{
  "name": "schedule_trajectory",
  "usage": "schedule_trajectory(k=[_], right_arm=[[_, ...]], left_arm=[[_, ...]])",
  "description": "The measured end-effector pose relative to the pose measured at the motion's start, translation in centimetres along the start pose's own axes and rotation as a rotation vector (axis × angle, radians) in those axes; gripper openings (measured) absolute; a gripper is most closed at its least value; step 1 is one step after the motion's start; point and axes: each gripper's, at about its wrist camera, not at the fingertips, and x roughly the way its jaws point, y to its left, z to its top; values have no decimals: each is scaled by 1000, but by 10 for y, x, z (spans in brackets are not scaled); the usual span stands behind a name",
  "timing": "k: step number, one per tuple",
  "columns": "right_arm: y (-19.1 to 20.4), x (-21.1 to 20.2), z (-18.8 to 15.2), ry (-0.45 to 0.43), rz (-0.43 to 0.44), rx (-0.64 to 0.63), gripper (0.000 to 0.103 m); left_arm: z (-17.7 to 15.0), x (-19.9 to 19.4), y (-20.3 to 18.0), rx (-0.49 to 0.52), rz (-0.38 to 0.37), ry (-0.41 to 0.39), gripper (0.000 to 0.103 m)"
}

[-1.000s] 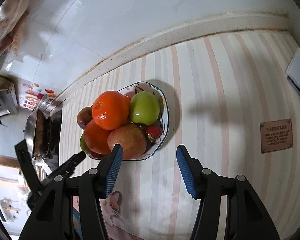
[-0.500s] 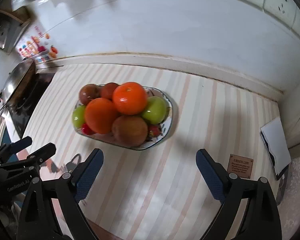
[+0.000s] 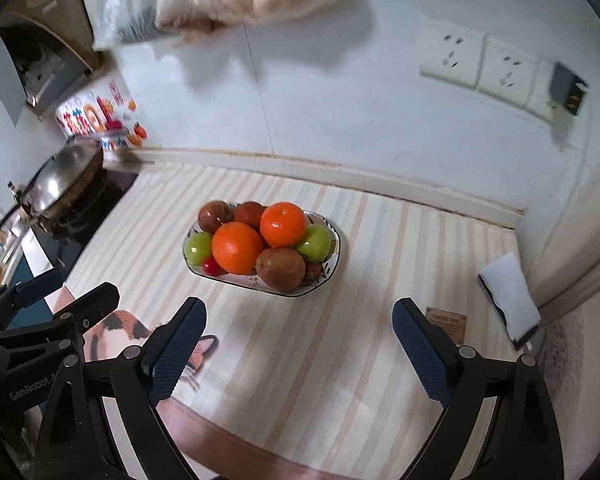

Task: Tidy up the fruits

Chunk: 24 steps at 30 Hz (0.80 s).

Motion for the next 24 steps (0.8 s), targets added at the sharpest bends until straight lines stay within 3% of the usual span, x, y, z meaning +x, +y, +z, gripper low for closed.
schedule_trajectory(k=[14, 24], right_arm=[[12, -157, -61, -151, -15, -13, 99], [13, -198, -77, -167, 15, -41, 99]], left_arm=[[-46, -119, 12, -33, -27, -89, 87], [-62, -152, 3, -43, -3, -118, 87]])
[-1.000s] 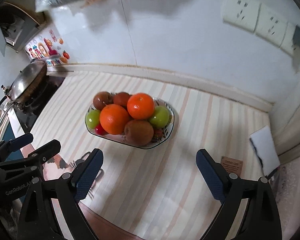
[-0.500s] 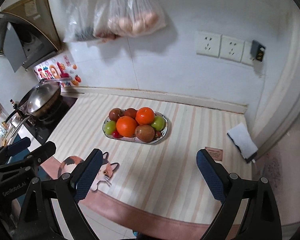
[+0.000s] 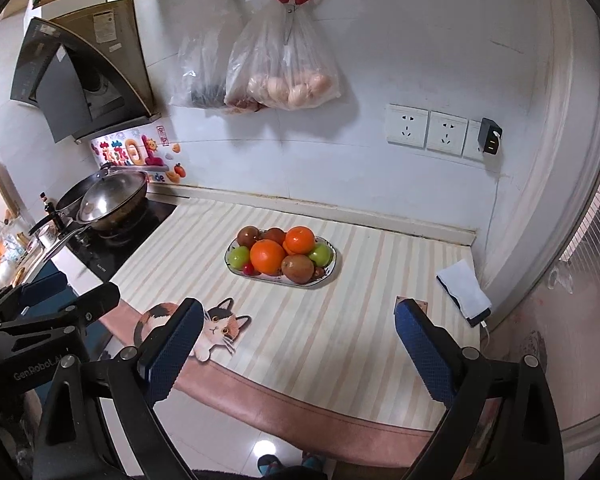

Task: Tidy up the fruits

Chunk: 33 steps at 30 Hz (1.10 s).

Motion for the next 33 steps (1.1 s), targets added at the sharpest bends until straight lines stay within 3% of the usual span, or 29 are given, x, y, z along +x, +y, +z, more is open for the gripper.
schedule_trajectory(k=[12, 23, 33], right_arm=[[2, 25, 12, 19, 24, -21, 99], [-4, 91, 34, 30, -5, -19, 99], [-12, 143, 45, 69, -22, -21, 99]], left_arm=[[1, 13, 1, -25, 35, 9, 87], [17, 59, 3, -39, 103, 6, 87], [24, 107, -3, -42, 136, 72, 87]])
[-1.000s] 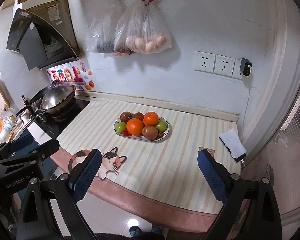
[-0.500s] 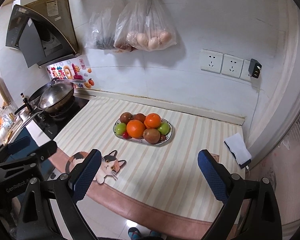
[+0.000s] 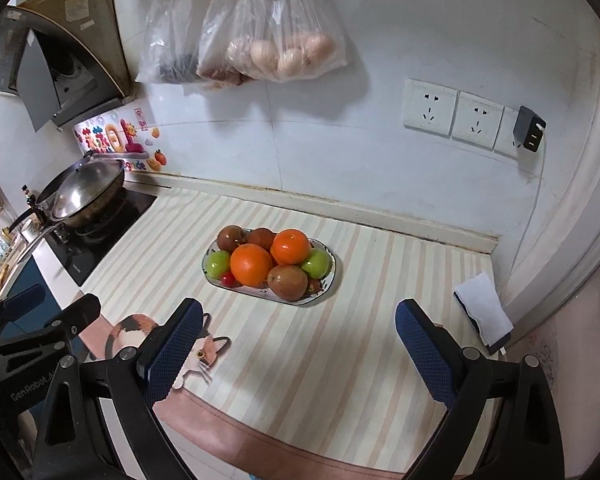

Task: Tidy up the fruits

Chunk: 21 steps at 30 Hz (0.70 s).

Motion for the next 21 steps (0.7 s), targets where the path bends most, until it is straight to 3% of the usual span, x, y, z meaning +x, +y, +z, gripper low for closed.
schedule_trajectory(k=[19, 20, 21], right_arm=[[-6, 26, 3, 38, 15, -6, 99], [-7, 26, 2, 39, 16, -6, 99], [-7, 27, 2, 41, 18, -5, 99]], left_arm=[[12, 15, -13, 5, -8, 1, 87], [11, 13, -14, 5, -8, -2, 89], [12, 13, -13, 4, -8, -6, 97]])
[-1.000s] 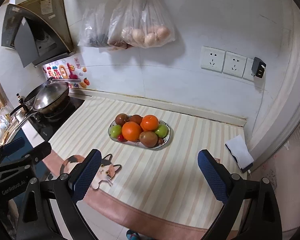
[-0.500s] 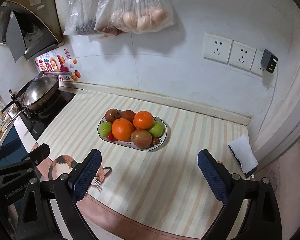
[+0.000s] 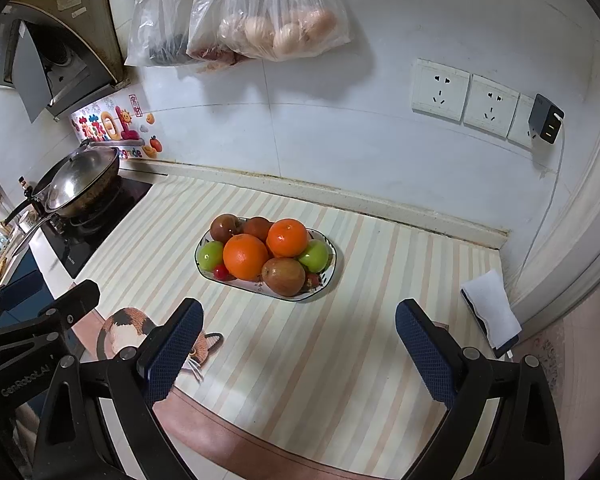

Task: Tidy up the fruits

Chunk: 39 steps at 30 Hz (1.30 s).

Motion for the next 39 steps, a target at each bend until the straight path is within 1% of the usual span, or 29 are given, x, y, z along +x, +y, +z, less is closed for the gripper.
schedule_trajectory(k=[1, 8, 16, 19, 39], right_arm=[[0, 0, -1, -1, 0, 0, 99], [0, -2, 0, -5, 3, 3, 99], [1, -3, 0, -7, 6, 1, 99], [2, -4, -1, -7, 7, -1, 102], [8, -11, 0, -23, 8, 8, 102]], left_arm=[[0, -1, 0, -2, -3, -3, 100], [3, 0, 2, -9, 12, -8, 100], [3, -1, 3, -7, 16, -19, 100], [3, -1, 3, -5, 16, -18, 100], [-1, -6, 6, -13, 27, -22, 100]])
